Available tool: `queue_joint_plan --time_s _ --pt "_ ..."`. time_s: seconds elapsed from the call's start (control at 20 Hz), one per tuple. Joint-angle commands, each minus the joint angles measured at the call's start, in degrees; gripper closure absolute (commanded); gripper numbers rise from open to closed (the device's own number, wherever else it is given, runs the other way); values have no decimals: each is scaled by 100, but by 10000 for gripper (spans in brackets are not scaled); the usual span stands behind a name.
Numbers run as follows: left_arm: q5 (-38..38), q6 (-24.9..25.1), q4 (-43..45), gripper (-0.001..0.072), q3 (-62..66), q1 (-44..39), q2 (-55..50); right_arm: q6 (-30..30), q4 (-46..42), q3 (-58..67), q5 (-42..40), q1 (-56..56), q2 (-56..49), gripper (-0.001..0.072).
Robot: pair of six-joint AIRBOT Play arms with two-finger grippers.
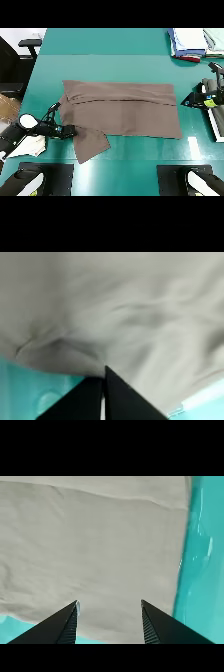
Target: Fold the shirts.
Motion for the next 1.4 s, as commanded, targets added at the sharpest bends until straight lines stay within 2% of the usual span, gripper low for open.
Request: queue_joint_plan --time_s 0.0,0.1,0.15,0.2,0.35,0.4,0.45,0.6,0.75,0.9,1.0,1.1,1.35 --pt "-232 74 -57 677 380 -33 28 2 -46 -227 446 -581 22 271" --pt "-328 101 -59 677 577 -33 120 2 -44 -905 501 -1211 85 246" --pt "-323 118 -59 677 632 -33 166 2 -39 -1307 407 -1534 105 176" --pt "-319 118 -59 677 662 -33 190 2 -20 -1720 282 -1869 83 136" --pt "-275 118 -59 676 664 -33 212 -13 28 -2531 105 -2369 -162 147" --pt "-275 118 -59 676 664 -33 212 -98 72 -2702 68 -2380 -291 234" --pt "-275 116 -59 677 664 -33 212 -223 269 -2811 -15 -2374 -415 261" --pt "-264 116 -59 676 664 -33 212 -420 1084 -2894 -341 -2371 -686 264" --pt "-264 114 -59 676 664 -33 212 -555 1335 -2885 -516 -2188 -667 390" --pt "-479 116 -35 678 684 -33 212 -667 1307 -2885 -634 -1755 -439 693" --pt "-876 109 190 679 811 -33 295 -664 1276 -2885 -623 -1537 -168 696" --pt "-1220 -98 398 679 841 -33 728 -643 981 -2885 -492 -1421 293 696" --pt "-2546 -645 481 678 881 -33 2111 -269 -7 -2883 590 -1394 1829 696"
